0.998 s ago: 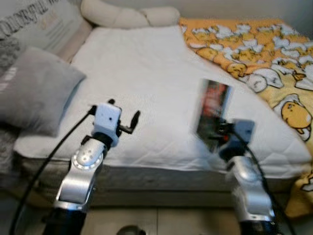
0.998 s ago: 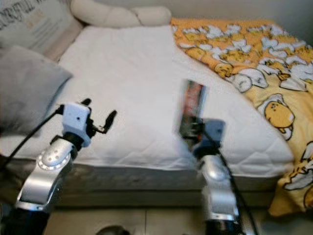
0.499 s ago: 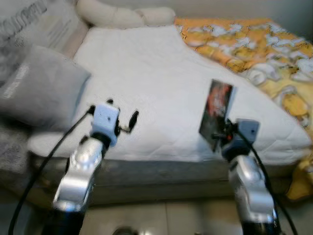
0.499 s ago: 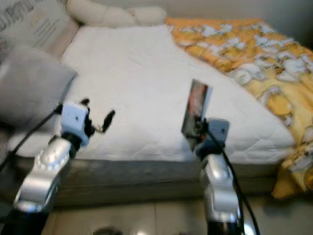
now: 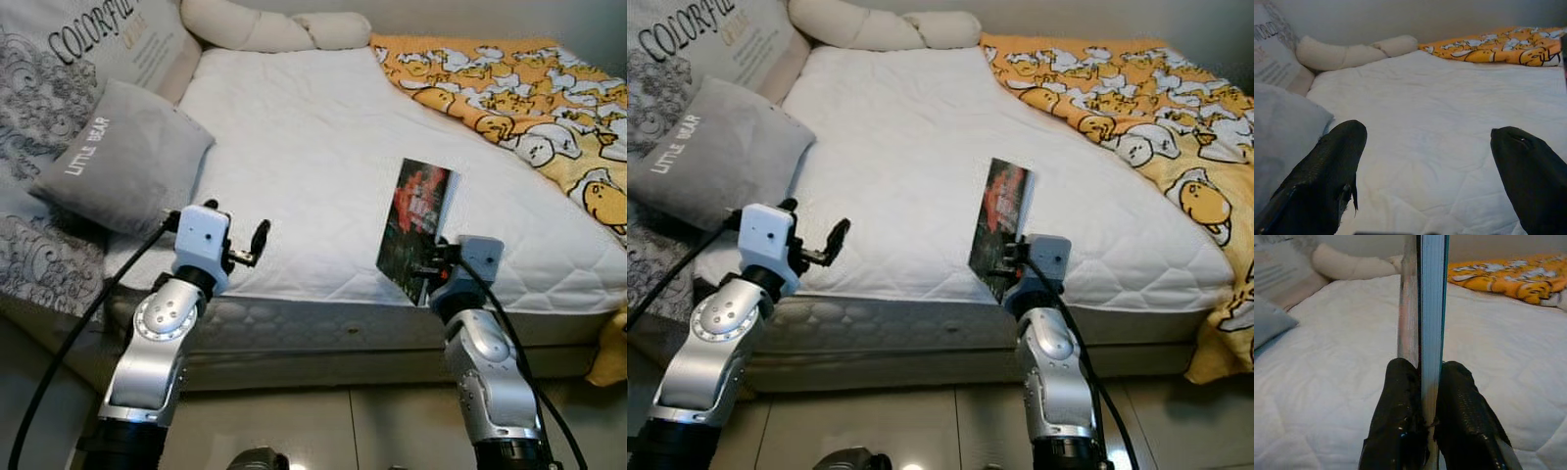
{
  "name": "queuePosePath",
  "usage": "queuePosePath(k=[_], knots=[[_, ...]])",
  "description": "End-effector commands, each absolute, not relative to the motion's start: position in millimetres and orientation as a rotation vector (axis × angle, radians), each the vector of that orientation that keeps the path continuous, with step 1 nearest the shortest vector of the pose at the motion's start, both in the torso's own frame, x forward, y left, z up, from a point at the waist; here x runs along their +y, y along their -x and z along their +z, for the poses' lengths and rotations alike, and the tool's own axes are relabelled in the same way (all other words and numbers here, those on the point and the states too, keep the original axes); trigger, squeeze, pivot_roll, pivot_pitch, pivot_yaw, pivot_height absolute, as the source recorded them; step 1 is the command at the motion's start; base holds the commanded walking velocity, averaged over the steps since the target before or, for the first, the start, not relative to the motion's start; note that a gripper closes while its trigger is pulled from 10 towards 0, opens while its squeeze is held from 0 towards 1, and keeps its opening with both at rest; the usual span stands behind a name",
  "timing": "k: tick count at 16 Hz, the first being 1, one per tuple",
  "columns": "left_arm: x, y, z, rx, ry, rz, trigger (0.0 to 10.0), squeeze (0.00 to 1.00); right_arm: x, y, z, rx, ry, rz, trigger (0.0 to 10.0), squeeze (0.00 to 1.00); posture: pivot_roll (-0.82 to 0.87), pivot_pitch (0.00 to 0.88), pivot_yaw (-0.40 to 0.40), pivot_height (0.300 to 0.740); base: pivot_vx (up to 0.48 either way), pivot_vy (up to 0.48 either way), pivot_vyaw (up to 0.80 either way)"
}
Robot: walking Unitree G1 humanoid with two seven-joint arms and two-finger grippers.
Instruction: Clean up the room
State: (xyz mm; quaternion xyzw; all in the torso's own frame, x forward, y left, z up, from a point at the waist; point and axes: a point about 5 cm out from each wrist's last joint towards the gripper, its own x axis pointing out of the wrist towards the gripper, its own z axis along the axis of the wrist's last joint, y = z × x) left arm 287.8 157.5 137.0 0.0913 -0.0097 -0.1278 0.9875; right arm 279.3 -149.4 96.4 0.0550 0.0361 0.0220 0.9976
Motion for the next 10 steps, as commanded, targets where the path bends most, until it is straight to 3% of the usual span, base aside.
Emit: queuePosePath(k=[1, 2, 10], knots=[[157.8, -289.3, 139.8, -0.033, -0.181, -0.257, 10.0, 0.00, -147.2, -285.1, 112.0, -0.001, -0.092, 0.066, 10.0, 0.00, 0.09, 0.000, 0.001, 0.740, 0.000, 0.000, 0.80], [158.1, -289.5, 139.5, -0.031, -0.180, -0.255, 10.0, 0.00, -147.3, -286.2, 112.6, -0.001, -0.096, 0.063, 10.0, 0.00, 0.09, 0.000, -0.002, 0.740, 0.292, 0.000, 0.80], [160.2, -289.3, 137.7, -0.024, -0.180, -0.241, 10.0, 0.00, -148.6, -290.9, 111.2, 0.015, -0.113, 0.048, 10.0, 0.00, 0.09, 0.000, -0.016, 0.740, 0.298, 0.000, 0.00]])
